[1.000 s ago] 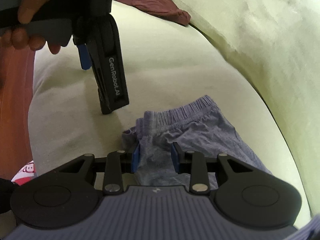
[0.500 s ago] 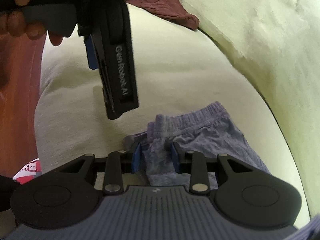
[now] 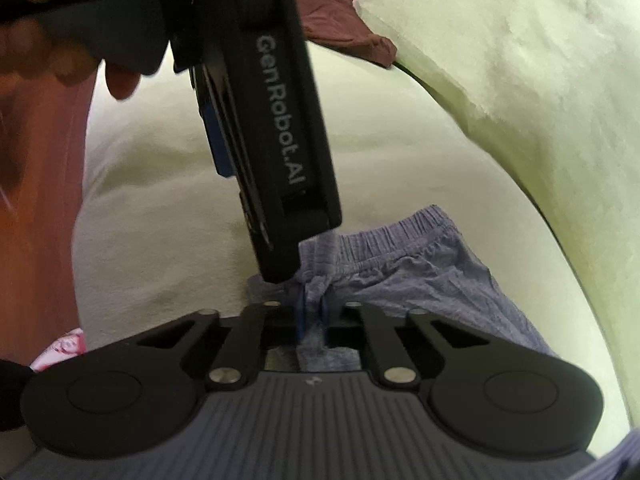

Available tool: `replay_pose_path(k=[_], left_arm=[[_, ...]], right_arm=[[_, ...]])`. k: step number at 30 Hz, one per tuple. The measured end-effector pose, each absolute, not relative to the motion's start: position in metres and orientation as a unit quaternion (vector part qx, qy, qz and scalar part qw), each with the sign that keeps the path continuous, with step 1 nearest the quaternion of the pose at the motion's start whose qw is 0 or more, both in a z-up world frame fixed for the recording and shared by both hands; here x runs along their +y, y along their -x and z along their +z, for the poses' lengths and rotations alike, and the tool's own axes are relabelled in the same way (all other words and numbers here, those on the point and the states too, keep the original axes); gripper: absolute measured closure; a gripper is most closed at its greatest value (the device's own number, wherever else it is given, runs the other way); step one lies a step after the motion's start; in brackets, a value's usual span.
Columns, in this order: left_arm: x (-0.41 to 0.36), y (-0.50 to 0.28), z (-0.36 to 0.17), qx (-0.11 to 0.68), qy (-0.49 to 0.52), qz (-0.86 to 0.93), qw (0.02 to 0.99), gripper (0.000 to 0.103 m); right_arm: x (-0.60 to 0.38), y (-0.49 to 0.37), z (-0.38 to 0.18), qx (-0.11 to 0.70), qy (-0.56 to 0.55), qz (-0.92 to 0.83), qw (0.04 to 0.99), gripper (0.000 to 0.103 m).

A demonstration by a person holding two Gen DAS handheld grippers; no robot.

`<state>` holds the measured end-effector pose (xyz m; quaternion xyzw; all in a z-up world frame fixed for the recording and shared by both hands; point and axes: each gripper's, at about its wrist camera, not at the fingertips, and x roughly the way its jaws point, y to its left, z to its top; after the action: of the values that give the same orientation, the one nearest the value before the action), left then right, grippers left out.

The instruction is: Fold clothes

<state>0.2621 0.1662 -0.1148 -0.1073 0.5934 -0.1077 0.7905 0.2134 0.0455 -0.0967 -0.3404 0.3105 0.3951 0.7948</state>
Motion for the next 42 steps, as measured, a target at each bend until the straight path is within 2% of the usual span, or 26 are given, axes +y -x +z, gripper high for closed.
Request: replay_pose_path(k=[4, 10, 12, 14, 18, 20, 22, 26, 29, 30, 32, 34, 37, 42], left_arm=[[0.201, -0.247, -0.100, 0.589, 0.110, -0.109, 0.793, 0.013], [0.191, -0.250, -0.108, 0.587, 0.108, -0.107, 0.795, 0.013], [0.186, -0.255, -0.107, 0.587, 0.103, -0.106, 0.796, 0.013], [0.181, -0.264, -0.099, 0.580, 0.100, -0.109, 0.801, 0.013], [0.167, -0.290, -0.085, 0.560, 0.080, -0.123, 0.816, 0.013], [0.153, -0.297, -0.078, 0.545, 0.063, -0.138, 0.825, 0.013], [0.136, -0.304, -0.074, 0.531, 0.058, -0.159, 0.830, 0.013], [0.105, -0.316, -0.081, 0.505, 0.113, -0.227, 0.825, 0.013], [0.093, -0.318, -0.112, 0.518, 0.115, -0.233, 0.815, 0.013], [0.093, -0.318, -0.121, 0.523, 0.105, -0.219, 0.817, 0.019], [0.098, -0.314, -0.136, 0.511, 0.101, -0.210, 0.828, 0.019], [0.106, -0.315, -0.134, 0.500, 0.129, -0.202, 0.832, 0.023], [0.110, -0.322, -0.122, 0.483, 0.145, -0.197, 0.841, 0.023], [0.106, -0.354, -0.117, 0.458, 0.151, -0.206, 0.851, 0.023]], right_arm=[[0.042, -0.212, -0.090, 0.314, 0.329, 0.412, 0.790, 0.101], [0.046, -0.213, -0.099, 0.322, 0.336, 0.415, 0.782, 0.099], [0.049, -0.213, -0.103, 0.322, 0.341, 0.418, 0.778, 0.087], [0.051, -0.212, -0.102, 0.324, 0.344, 0.422, 0.774, 0.066], [0.024, -0.204, -0.071, 0.338, 0.281, 0.398, 0.805, 0.070], [0.009, -0.207, -0.064, 0.348, 0.258, 0.373, 0.820, 0.082], [-0.021, -0.217, -0.057, 0.370, 0.226, 0.317, 0.843, 0.090], [-0.079, -0.245, -0.068, 0.413, 0.146, 0.219, 0.872, 0.091], [-0.114, -0.258, -0.086, 0.451, 0.079, 0.190, 0.869, 0.093], [-0.123, -0.256, -0.091, 0.455, 0.069, 0.185, 0.868, 0.093], [-0.133, -0.251, -0.093, 0.446, 0.056, 0.192, 0.872, 0.094], [-0.132, -0.248, -0.092, 0.444, 0.071, 0.200, 0.870, 0.092], [-0.131, -0.252, -0.086, 0.443, 0.075, 0.207, 0.869, 0.091], [-0.134, -0.274, -0.061, 0.390, 0.026, 0.223, 0.893, 0.091]])
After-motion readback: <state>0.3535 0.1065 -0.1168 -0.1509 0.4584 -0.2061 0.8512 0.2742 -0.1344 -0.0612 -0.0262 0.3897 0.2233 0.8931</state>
